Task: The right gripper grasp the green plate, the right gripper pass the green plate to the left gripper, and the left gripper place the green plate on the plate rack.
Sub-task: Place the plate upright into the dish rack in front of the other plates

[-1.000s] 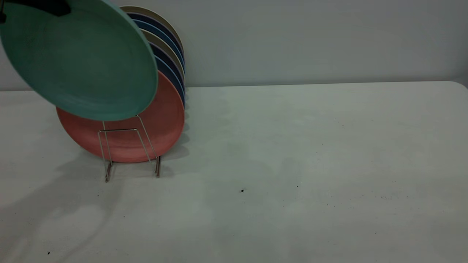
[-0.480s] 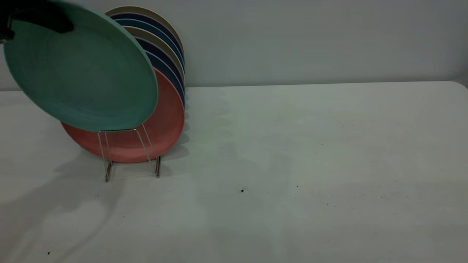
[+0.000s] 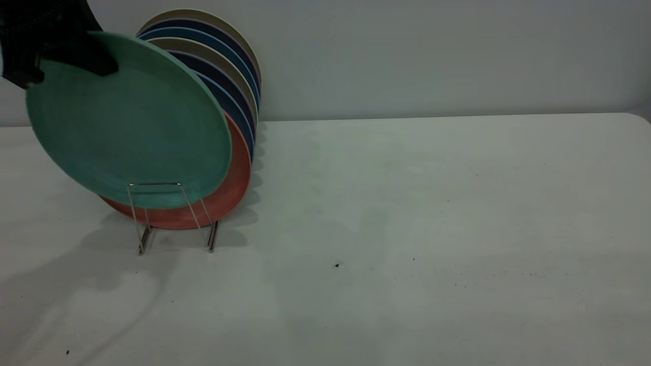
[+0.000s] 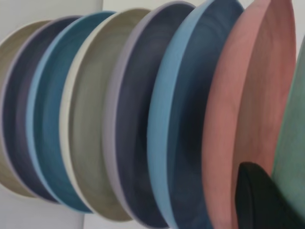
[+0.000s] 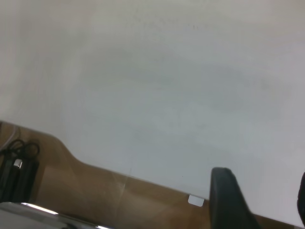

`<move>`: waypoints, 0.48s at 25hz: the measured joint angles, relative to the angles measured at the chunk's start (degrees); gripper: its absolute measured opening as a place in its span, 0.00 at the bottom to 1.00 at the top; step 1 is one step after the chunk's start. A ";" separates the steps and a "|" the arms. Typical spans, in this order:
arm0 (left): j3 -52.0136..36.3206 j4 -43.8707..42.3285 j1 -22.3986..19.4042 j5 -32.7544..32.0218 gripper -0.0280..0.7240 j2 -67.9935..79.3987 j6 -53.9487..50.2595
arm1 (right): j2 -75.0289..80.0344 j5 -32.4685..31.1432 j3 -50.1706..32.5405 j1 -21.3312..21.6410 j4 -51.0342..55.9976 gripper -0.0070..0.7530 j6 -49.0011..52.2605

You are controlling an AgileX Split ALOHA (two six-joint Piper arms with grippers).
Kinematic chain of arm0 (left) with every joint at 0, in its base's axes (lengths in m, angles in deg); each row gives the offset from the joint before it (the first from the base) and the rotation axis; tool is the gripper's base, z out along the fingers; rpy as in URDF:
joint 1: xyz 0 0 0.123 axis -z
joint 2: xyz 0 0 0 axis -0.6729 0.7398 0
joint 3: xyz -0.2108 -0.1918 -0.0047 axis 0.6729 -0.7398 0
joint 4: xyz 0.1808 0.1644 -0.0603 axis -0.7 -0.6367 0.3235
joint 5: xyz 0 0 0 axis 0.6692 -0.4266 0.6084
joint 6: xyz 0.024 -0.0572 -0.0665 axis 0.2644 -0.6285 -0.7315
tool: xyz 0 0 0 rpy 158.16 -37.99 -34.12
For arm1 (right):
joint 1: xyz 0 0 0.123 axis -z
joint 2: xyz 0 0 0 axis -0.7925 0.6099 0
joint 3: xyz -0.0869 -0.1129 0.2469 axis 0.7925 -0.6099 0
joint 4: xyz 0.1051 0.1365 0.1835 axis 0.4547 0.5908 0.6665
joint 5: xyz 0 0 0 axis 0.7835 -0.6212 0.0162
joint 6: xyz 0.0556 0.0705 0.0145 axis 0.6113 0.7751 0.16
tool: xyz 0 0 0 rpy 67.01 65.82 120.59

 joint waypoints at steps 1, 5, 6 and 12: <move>0.00 0.00 0.00 -0.01 0.15 0.27 0.00 | 0.00 0.00 0.00 0.00 0.00 0.50 0.05; 0.00 0.00 0.00 0.05 0.15 0.61 0.00 | 0.00 0.00 0.00 0.00 -0.29 0.50 0.22; 0.00 0.00 0.00 0.10 0.15 0.67 0.00 | 0.00 0.00 0.00 0.00 -0.35 0.50 0.22; 0.00 0.00 0.00 0.12 0.18 0.79 0.00 | 0.00 0.00 0.00 0.00 -0.40 0.50 0.29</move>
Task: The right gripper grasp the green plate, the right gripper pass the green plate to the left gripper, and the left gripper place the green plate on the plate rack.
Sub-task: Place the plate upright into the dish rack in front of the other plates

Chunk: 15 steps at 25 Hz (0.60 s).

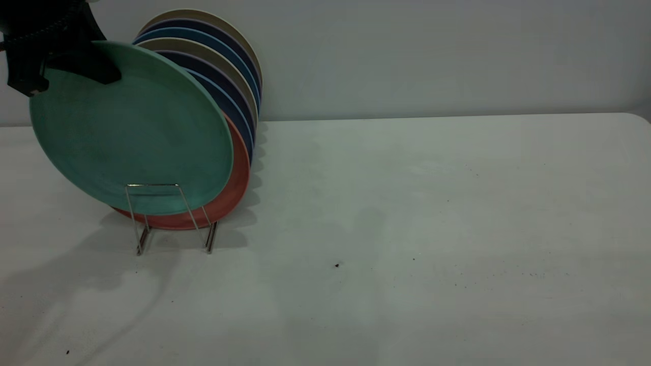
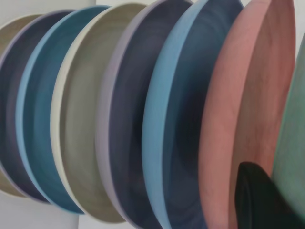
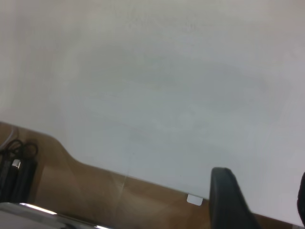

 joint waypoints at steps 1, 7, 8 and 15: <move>0.00 0.00 0.00 -0.19 0.20 0.00 0.00 | 0.00 0.00 0.00 0.00 0.00 0.50 0.00; -0.06 0.00 0.00 -1.13 0.40 0.00 -0.45 | 0.00 0.00 0.00 0.00 0.00 0.50 0.06; -0.06 0.00 0.00 -1.13 0.44 0.00 -0.94 | 0.00 0.00 0.00 0.00 0.00 0.50 0.06; -0.06 0.00 0.00 -1.07 0.61 -0.22 -4.16 | 0.00 0.00 0.00 0.00 0.00 0.50 0.06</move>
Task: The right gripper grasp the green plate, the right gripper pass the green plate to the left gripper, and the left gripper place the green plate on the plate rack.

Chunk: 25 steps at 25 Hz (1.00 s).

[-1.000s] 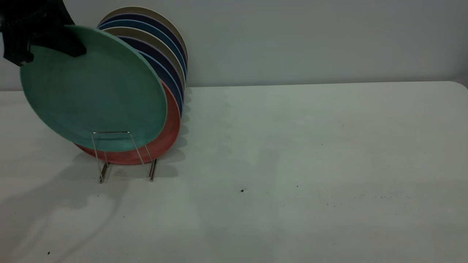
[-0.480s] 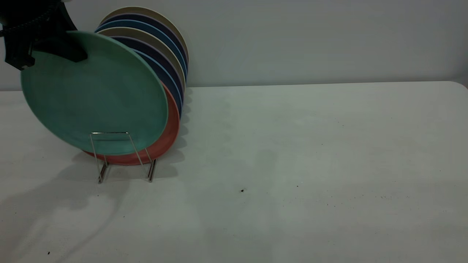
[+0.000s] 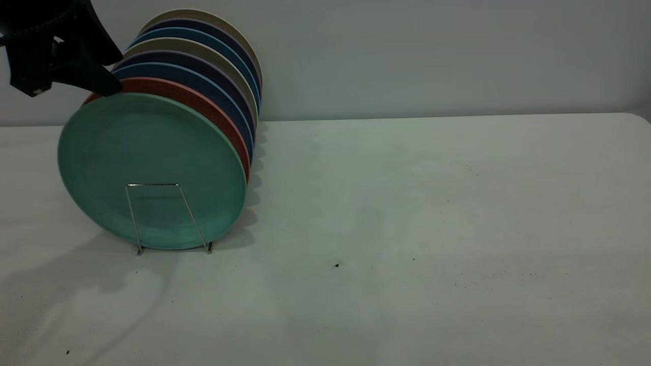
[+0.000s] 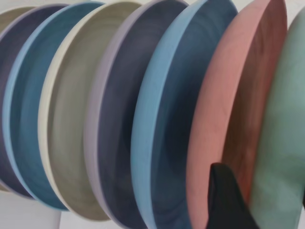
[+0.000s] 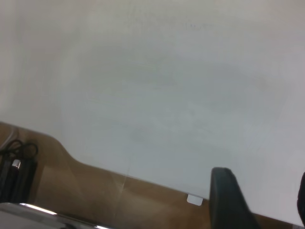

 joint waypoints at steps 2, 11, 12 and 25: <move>0.00 0.00 0.00 -0.25 0.62 -0.55 -0.13 | 0.00 0.00 0.00 0.00 0.00 0.50 0.00; -0.06 -0.05 0.00 -4.10 0.63 -9.34 -5.50 | 0.00 0.00 0.00 0.00 0.00 0.50 0.00; -0.06 -0.19 0.00 -4.73 0.63 -11.51 -8.08 | 0.00 0.00 0.00 0.00 0.00 0.50 0.00; -0.06 -19.98 0.00 -30.09 0.63 -38.93 -64.50 | -1.67 0.85 -0.02 -4.35 -8.20 0.50 10.73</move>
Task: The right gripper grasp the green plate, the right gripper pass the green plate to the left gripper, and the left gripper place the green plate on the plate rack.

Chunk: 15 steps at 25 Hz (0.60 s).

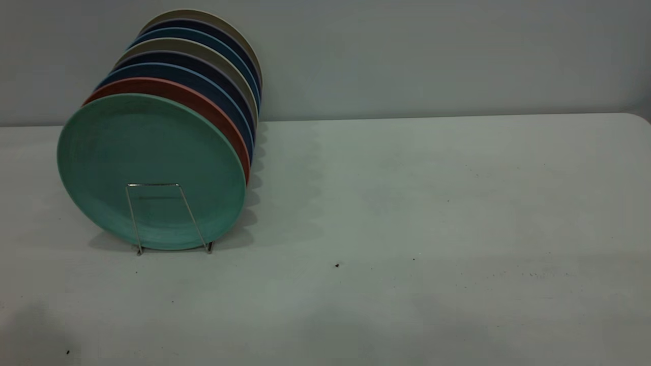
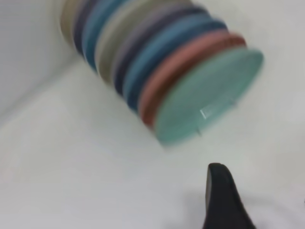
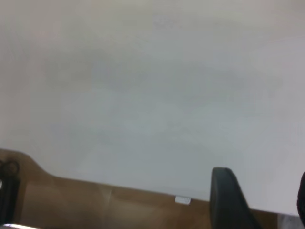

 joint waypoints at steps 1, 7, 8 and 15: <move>0.00 -1.25 0.00 -3.46 0.63 -1.14 -3.44 | -0.69 0.00 0.00 -1.21 -0.50 0.50 0.66; -4.68 -3.92 0.00 -9.65 0.63 -8.59 -15.81 | -4.43 0.02 -0.05 -6.14 -1.76 0.50 2.16; -6.66 -3.97 0.00 -9.65 0.63 -10.38 -17.02 | -5.19 0.02 -0.05 -6.63 -1.97 0.50 2.44; -24.04 -4.24 0.00 -9.53 0.63 -26.90 -21.85 | -15.00 -0.05 -0.05 -7.01 -3.87 0.50 4.28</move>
